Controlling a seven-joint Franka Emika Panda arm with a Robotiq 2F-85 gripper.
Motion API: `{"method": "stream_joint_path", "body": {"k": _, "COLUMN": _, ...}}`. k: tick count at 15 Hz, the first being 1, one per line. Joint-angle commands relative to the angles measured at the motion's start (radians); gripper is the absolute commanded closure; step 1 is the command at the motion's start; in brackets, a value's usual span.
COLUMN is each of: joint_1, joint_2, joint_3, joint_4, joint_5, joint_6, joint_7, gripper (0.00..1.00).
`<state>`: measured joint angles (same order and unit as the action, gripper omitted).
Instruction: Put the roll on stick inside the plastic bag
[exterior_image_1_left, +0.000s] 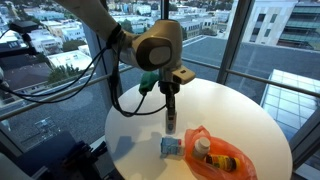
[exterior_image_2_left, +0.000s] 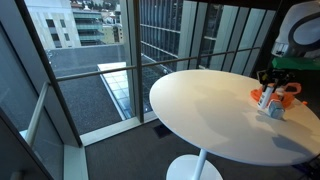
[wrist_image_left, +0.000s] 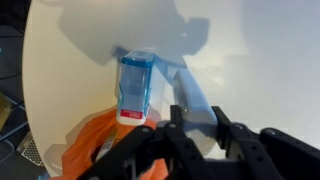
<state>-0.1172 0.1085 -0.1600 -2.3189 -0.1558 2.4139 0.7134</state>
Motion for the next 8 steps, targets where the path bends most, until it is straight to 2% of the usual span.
{"method": "stream_joint_path", "body": {"k": 1, "joint_1": -0.003, "joint_2": -0.054, "joint_3": -0.015, "joint_4": 0.048, "joint_5": 0.009, "joint_6": -0.043, "joint_7": 0.004, "gripper": 0.89}}
{"method": "stream_joint_path", "body": {"k": 8, "joint_1": -0.045, "joint_2": -0.086, "joint_3": -0.043, "joint_4": 0.135, "joint_5": 0.008, "joint_6": -0.039, "joint_7": 0.028, "gripper": 0.89}}
